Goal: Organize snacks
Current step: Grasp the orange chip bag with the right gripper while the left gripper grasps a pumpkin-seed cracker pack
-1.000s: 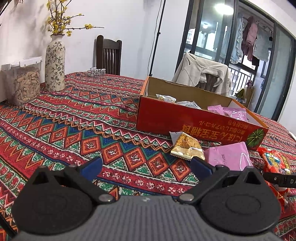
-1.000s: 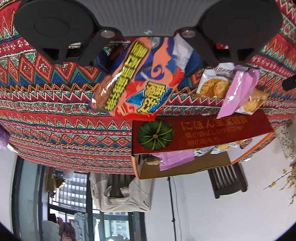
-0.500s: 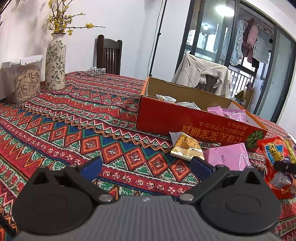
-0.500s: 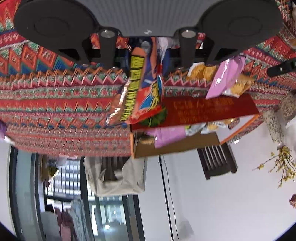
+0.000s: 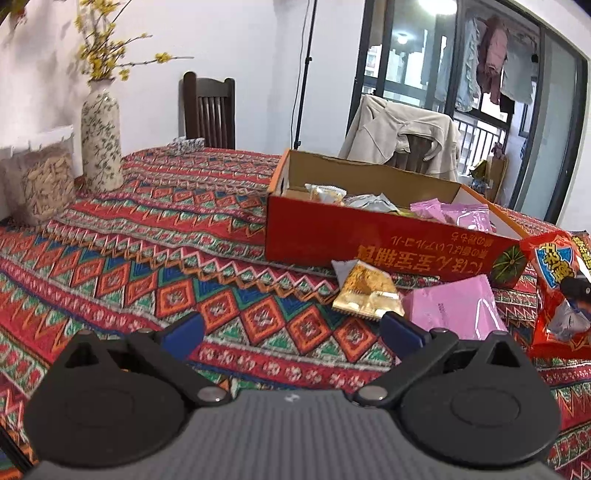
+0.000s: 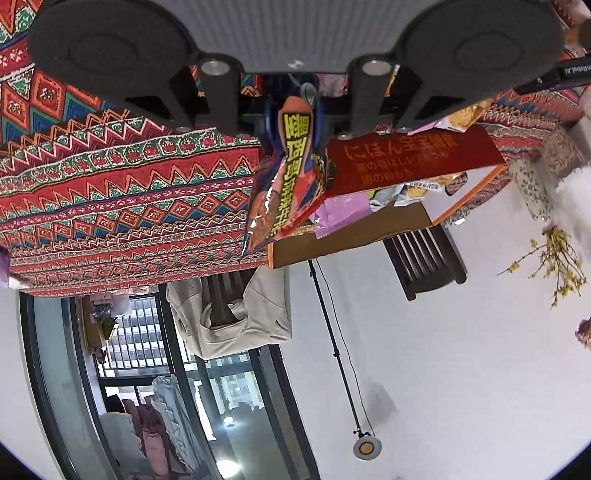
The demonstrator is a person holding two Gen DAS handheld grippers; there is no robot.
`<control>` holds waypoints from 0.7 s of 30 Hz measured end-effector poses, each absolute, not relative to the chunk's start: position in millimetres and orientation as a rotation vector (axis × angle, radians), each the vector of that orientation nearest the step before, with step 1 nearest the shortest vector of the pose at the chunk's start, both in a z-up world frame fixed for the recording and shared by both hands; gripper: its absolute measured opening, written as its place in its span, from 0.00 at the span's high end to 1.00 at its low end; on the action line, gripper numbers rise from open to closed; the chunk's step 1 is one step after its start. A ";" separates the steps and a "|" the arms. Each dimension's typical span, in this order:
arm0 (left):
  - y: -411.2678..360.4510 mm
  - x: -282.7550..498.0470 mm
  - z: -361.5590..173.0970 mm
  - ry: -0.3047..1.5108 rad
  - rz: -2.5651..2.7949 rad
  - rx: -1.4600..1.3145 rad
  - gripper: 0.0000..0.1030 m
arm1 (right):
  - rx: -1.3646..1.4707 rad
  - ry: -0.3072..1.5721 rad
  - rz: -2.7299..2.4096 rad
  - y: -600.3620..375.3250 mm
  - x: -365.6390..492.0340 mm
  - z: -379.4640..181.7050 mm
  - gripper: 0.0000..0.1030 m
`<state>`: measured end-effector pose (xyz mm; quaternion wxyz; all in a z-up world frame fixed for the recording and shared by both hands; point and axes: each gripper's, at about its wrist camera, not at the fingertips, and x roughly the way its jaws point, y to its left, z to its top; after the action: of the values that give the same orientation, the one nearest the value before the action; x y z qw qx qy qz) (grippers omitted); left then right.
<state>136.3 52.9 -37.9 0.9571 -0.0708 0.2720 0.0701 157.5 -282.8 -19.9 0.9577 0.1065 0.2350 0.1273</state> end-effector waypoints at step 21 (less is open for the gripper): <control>-4.4 228.4 -38.6 0.667 0.124 0.023 0.20 | 0.299 0.491 0.282 -293.2 161.8 -28.4 0.81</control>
<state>228.4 -4.4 -38.6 0.9429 0.0114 0.3273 0.0606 161.8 -293.2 -28.4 0.9492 0.1469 0.2413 0.1385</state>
